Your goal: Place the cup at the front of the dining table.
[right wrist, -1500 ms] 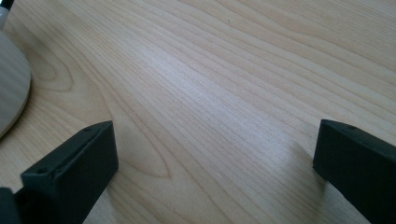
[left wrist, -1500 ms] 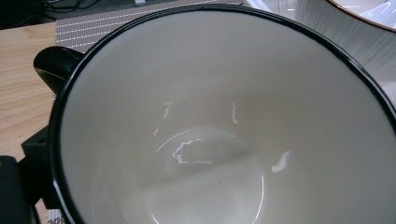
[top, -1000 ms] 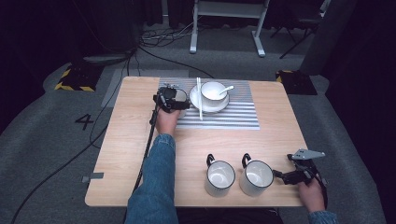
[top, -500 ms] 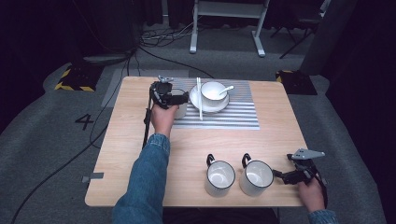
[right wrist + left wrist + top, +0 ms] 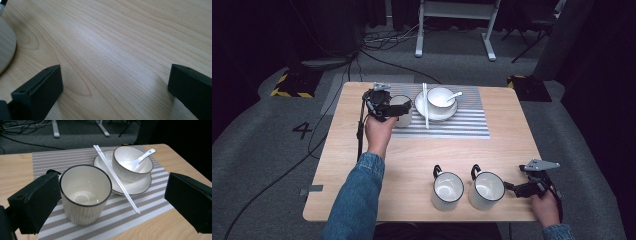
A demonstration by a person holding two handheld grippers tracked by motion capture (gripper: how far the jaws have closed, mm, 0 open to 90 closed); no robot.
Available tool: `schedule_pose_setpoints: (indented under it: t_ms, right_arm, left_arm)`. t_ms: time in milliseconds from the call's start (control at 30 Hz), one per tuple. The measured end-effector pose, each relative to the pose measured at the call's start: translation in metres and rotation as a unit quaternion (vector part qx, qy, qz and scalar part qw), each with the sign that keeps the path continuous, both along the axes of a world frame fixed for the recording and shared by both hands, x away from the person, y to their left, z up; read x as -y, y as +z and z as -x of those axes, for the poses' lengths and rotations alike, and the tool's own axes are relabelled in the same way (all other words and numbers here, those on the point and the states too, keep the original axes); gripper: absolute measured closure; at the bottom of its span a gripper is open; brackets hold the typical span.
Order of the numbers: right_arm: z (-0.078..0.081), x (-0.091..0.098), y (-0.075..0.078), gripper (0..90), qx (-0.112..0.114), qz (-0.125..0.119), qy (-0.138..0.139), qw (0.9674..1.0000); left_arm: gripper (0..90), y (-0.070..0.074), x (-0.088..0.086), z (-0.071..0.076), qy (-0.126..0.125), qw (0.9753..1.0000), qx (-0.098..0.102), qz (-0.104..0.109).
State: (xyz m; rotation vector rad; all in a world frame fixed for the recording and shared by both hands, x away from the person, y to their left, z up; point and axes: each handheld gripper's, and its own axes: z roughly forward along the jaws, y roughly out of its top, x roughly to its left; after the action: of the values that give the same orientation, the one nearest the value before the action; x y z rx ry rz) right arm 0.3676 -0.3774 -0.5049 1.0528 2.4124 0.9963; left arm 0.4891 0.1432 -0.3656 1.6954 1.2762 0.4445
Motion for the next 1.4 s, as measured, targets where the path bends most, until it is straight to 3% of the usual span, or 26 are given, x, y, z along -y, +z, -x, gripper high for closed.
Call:
schedule_pose_setpoints:
  t_ms: [433,567,700,800,900,1233,1300,1400]
  right_arm:
    - [0.000,0.000,0.000,0.1,0.001,0.001,0.001,1.0000]
    - [0.000,0.000,0.000,0.1,0.002,0.001,0.001,1.0000]
    - [0.000,0.000,0.000,0.1,0.002,0.001,0.001,1.0000]
    - [0.000,0.000,0.000,0.1,0.001,0.000,0.001,1.0000]
    - [0.000,0.000,0.000,0.1,0.001,0.000,0.000,1.0000]
    - [0.000,-0.001,0.000,0.1,0.001,-0.002,-0.001,1.0000]
    - [0.000,-0.001,0.000,0.1,0.001,-0.002,-0.001,1.0000]
    - [0.000,-0.001,0.000,0.1,0.001,-0.001,0.000,1.0000]
  left_arm:
    - [1.5,0.017,-0.015,0.046,-0.032,0.9989,0.002,-0.033]
    - [1.8,0.020,-0.018,0.058,-0.051,0.9976,0.005,-0.047]
    - [1.9,0.022,-0.022,0.068,-0.066,0.9967,-0.001,-0.047]
    - [2.0,0.022,-0.026,0.075,-0.089,0.9944,-0.008,-0.057]
    - [2.2,0.020,-0.036,0.084,-0.123,0.9898,0.004,-0.072]
    - [2.2,0.008,-0.066,0.112,-0.124,0.9906,-0.001,-0.057]
    - [2.4,0.003,-0.069,0.118,-0.133,0.9895,-0.001,-0.056]
    - [2.4,-0.006,-0.072,0.129,-0.142,0.9874,-0.005,-0.071]
